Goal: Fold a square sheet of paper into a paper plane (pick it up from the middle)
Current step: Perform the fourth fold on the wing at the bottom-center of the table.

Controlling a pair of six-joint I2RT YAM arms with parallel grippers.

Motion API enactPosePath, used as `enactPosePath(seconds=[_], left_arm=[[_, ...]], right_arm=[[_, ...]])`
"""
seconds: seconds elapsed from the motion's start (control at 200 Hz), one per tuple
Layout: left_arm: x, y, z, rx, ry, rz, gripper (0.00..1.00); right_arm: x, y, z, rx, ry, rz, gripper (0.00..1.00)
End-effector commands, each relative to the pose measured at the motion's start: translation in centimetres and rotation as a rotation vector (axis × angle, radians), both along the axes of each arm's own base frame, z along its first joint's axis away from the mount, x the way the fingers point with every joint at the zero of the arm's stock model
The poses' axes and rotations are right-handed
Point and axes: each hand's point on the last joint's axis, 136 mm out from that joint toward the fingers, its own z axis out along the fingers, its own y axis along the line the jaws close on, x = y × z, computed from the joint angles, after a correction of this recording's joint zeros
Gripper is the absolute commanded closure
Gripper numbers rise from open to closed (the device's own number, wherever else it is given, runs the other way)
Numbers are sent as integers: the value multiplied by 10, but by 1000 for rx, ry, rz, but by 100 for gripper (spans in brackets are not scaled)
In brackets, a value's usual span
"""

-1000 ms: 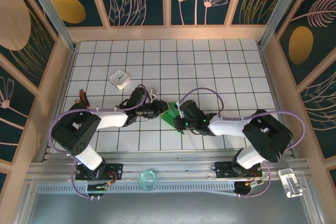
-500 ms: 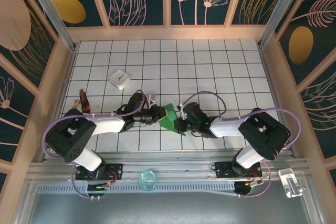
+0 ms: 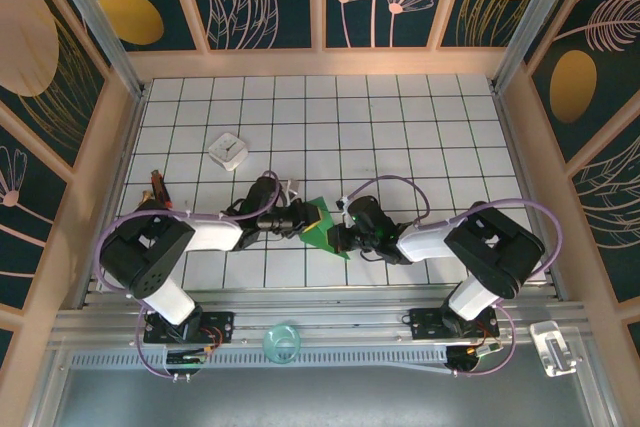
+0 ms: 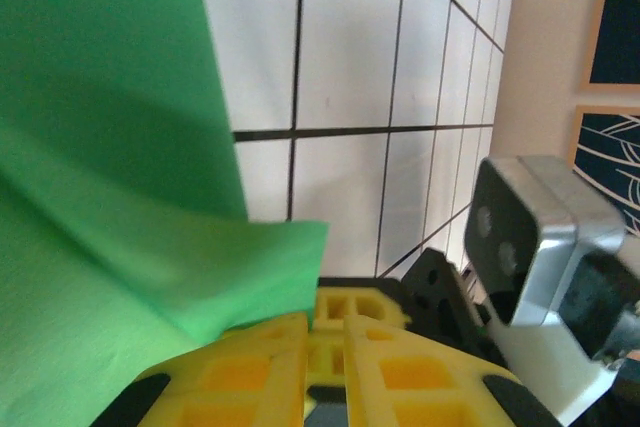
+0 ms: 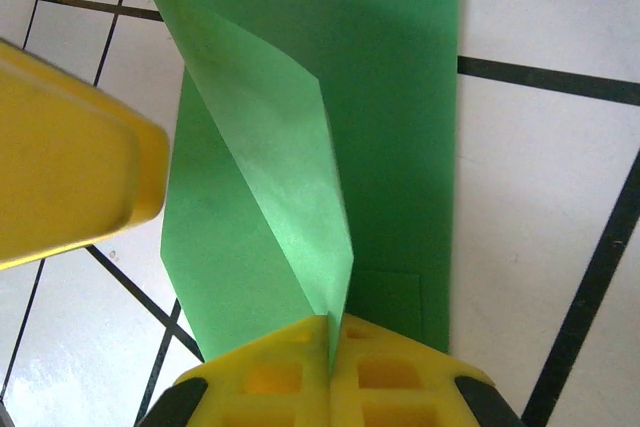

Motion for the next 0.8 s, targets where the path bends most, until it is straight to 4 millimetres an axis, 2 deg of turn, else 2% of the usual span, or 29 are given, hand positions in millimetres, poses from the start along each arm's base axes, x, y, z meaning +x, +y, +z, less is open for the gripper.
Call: enactPosePath(seconds=[0.0,0.105,0.12,0.14,0.305,0.48,0.796], left_arm=[[12,-15,12,-29,-45,-34,80],[17,-21,11,-25,-53,-44,80],[17,-20,1,-10,-34,-44,80],[17,-21,-2,-7,-28,-47,80],[20,-23,-13,12,-20,-53,81],[23,-12,-29,48,2,-25,82],[18,3,-44,98,15,-8,82]], right_arm=[[-16,-19,-31,-100,103,-9,95],[-16,-19,-31,-103,103,-8,95],[-16,-18,-31,-103,103,-8,95],[-16,-18,-31,-104,103,-7,95],[-15,-18,-31,-104,108,-9,94],[-16,-19,-32,-110,112,-9,93],[-16,-18,-29,-104,116,-13,90]])
